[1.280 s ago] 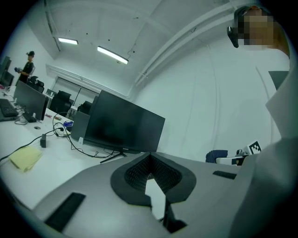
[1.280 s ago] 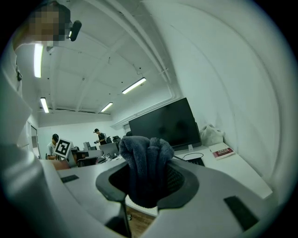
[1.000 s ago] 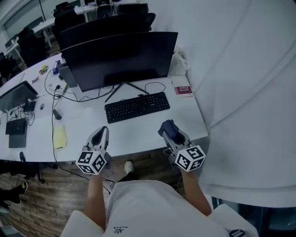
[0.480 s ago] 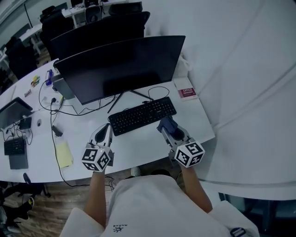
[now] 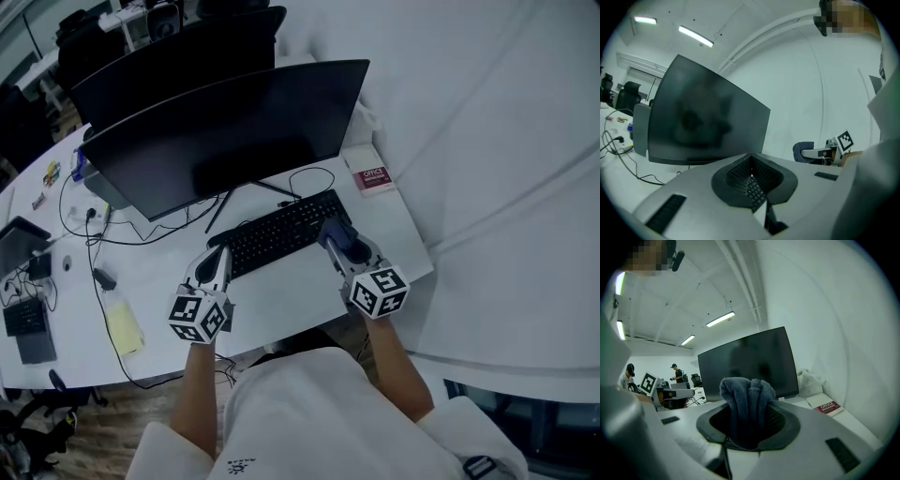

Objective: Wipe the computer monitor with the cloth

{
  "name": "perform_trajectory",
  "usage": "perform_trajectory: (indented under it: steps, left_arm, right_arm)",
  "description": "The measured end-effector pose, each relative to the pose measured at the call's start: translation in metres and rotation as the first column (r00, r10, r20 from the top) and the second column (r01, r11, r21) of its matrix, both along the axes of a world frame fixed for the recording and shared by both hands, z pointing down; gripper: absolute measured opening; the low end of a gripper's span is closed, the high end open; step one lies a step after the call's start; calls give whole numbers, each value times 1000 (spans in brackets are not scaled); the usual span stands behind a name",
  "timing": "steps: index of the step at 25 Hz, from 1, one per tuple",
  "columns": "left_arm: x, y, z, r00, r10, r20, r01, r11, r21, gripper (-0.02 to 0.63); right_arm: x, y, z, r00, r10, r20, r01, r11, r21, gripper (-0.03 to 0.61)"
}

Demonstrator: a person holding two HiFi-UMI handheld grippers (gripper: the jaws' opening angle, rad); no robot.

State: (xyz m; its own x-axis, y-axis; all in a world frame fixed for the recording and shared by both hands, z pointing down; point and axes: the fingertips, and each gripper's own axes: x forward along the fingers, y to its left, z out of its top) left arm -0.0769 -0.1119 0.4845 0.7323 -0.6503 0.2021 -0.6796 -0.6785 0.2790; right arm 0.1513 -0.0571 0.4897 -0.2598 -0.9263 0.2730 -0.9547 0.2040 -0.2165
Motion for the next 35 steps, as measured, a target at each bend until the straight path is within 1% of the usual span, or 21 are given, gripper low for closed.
perform_trajectory:
  steps: [2, 9, 19, 27, 35]
  left_arm:
    - [10, -6, 4, 1000, 1, 6, -1, 1000, -5, 9]
    - [49, -34, 19, 999, -38, 33, 39, 999, -16, 9]
    - [103, -73, 44, 994, -85, 73, 88, 995, -38, 9]
    - [134, -90, 62, 989, -101, 111, 108, 992, -59, 9]
    - [134, -87, 73, 976, -147, 162, 160, 985, -67, 9]
  right_arm:
    - [14, -14, 7, 1000, 13, -10, -13, 1000, -4, 137]
    - [69, -72, 40, 997, 32, -69, -34, 999, -28, 137]
    - [139, -137, 92, 993, 66, -97, -75, 993, -91, 137]
    - [162, -174, 131, 987, 43, -153, -65, 988, -143, 137]
    - [171, -208, 163, 989, 14, -144, -40, 984, -176, 137]
